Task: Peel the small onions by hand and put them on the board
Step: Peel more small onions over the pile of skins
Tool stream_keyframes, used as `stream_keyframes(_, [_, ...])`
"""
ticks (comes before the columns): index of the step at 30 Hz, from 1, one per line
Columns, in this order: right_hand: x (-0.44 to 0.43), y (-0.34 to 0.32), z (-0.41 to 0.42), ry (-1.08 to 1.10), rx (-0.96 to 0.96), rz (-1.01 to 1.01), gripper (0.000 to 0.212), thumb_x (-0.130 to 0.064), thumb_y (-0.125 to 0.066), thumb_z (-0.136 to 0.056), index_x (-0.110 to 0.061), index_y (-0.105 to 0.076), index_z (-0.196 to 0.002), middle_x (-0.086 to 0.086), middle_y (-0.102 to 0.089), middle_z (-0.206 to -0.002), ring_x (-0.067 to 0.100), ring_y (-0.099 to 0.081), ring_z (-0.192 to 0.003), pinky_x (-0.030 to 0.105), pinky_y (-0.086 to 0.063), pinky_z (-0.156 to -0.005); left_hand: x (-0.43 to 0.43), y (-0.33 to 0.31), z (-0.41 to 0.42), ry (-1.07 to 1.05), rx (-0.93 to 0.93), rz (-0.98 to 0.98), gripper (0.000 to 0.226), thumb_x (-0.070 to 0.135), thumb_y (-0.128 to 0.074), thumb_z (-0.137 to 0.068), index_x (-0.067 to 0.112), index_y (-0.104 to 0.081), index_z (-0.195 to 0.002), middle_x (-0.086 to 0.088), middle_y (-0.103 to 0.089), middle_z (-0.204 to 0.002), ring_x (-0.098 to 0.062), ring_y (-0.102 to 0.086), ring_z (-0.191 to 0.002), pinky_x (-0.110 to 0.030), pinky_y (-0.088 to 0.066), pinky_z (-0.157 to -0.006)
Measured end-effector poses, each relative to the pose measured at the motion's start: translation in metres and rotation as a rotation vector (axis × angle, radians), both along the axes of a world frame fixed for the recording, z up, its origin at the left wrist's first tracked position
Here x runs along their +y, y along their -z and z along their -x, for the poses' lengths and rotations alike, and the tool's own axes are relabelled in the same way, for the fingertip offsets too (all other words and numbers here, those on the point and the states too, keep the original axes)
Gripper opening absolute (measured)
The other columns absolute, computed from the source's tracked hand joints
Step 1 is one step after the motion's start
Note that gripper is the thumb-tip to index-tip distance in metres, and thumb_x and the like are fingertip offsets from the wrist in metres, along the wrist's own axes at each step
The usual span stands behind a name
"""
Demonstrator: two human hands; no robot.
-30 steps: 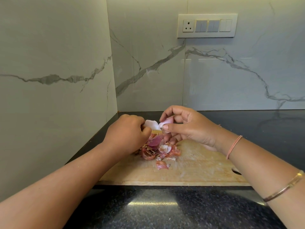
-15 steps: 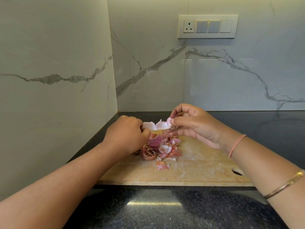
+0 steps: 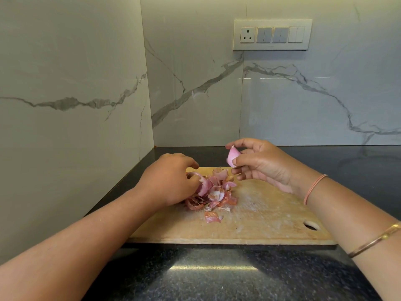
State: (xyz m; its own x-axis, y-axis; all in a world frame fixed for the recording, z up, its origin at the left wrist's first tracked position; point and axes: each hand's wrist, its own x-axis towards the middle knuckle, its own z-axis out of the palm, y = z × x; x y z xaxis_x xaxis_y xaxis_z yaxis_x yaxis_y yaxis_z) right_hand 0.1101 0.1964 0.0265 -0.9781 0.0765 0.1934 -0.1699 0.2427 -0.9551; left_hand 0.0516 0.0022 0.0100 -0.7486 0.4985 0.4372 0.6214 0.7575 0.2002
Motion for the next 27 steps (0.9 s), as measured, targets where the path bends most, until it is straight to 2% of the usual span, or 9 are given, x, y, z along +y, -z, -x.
stream_keyframes(3, [-0.002,0.003,0.002,-0.012,0.024,-0.011,0.031,0.004,-0.056,-0.088,-0.016,-0.063,-0.111,0.015,-0.062,-0.091,0.02,-0.059,-0.068,0.025,-0.053,-0.06,0.001,0.004,0.0,0.044,-0.024,-0.005,0.051,0.019,-0.053,-0.086,0.031,-0.047,-0.135,0.008,-0.051,-0.136,-0.014,-0.046,-0.122,-0.032,-0.045,-0.098])
stream_keyframes(6, [-0.004,0.006,0.002,0.002,0.058,-0.059,0.028,0.006,-0.062,-0.084,-0.013,-0.064,-0.105,0.01,-0.063,-0.091,0.018,-0.056,-0.068,0.022,-0.052,-0.06,0.002,0.004,0.0,0.078,-0.028,-0.021,0.058,0.011,-0.058,-0.084,0.032,-0.043,-0.136,0.008,-0.053,-0.129,-0.013,-0.05,-0.112,-0.03,-0.049,-0.091])
stream_keyframes(9, [-0.006,0.006,0.002,0.057,0.107,-0.153,0.033,0.007,-0.065,-0.08,-0.019,-0.063,-0.101,0.002,-0.063,-0.096,0.01,-0.057,-0.071,0.016,-0.049,-0.055,0.002,0.005,0.0,0.128,-0.053,-0.051,0.066,0.0,-0.057,-0.084,0.033,-0.039,-0.138,0.007,-0.051,-0.124,-0.011,-0.051,-0.103,-0.027,-0.051,-0.087])
stream_keyframes(14, [-0.005,0.007,0.002,0.07,0.135,-0.242,0.04,0.008,-0.069,-0.076,-0.026,-0.06,-0.096,-0.007,-0.06,-0.096,0.005,-0.055,-0.082,0.013,-0.045,-0.054,0.002,0.004,-0.003,0.19,-0.109,-0.042,0.074,-0.01,-0.05,-0.083,0.034,-0.034,-0.14,0.006,-0.047,-0.13,-0.008,-0.048,-0.109,-0.018,-0.048,-0.087])
stream_keyframes(18, [-0.005,0.009,0.004,0.047,0.098,-0.223,0.031,-0.008,-0.073,-0.079,-0.024,-0.059,-0.101,0.0,-0.059,-0.098,0.011,-0.055,-0.079,0.021,-0.048,-0.063,0.002,0.002,-0.007,0.267,-0.143,-0.019,0.068,-0.008,-0.043,-0.084,0.031,-0.035,-0.14,0.004,-0.047,-0.133,-0.009,-0.047,-0.115,-0.02,-0.044,-0.091])
stream_keyframes(20, [-0.006,0.01,0.004,0.026,0.073,-0.197,0.019,-0.015,-0.068,-0.085,-0.02,-0.06,-0.101,0.003,-0.062,-0.094,0.014,-0.058,-0.077,0.026,-0.052,-0.068,0.003,0.001,-0.009,0.294,-0.149,0.006,0.061,-0.003,-0.042,-0.088,0.03,-0.037,-0.139,0.006,-0.047,-0.134,-0.008,-0.047,-0.114,-0.01,-0.04,-0.083])
stream_keyframes(22, [-0.007,0.01,0.004,0.021,0.065,-0.197,0.007,-0.014,-0.061,-0.091,-0.017,-0.061,-0.098,0.008,-0.064,-0.091,0.022,-0.065,-0.079,0.031,-0.057,-0.074,0.003,0.001,-0.009,0.304,-0.148,0.011,0.055,0.002,-0.041,-0.091,0.029,-0.039,-0.138,0.007,-0.048,-0.133,-0.007,-0.048,-0.111,-0.003,-0.035,-0.072])
stream_keyframes(24, [-0.01,0.01,0.003,0.017,0.072,-0.226,0.008,-0.01,-0.056,-0.094,-0.016,-0.062,-0.097,0.012,-0.065,-0.092,0.026,-0.069,-0.081,0.034,-0.059,-0.075,0.002,0.001,-0.009,0.303,-0.159,-0.013,0.054,0.003,-0.044,-0.09,0.028,-0.041,-0.137,0.006,-0.048,-0.132,-0.007,-0.049,-0.108,-0.007,-0.038,-0.077])
stream_keyframes(27, [-0.012,0.009,0.002,0.026,0.108,-0.31,0.02,-0.008,-0.063,-0.089,-0.02,-0.06,-0.105,0.007,-0.065,-0.095,0.026,-0.071,-0.078,0.038,-0.059,-0.077,0.002,0.001,-0.007,0.273,-0.161,-0.069,0.062,-0.002,-0.047,-0.084,0.028,-0.041,-0.137,0.006,-0.05,-0.131,-0.008,-0.05,-0.108,-0.02,-0.044,-0.089])
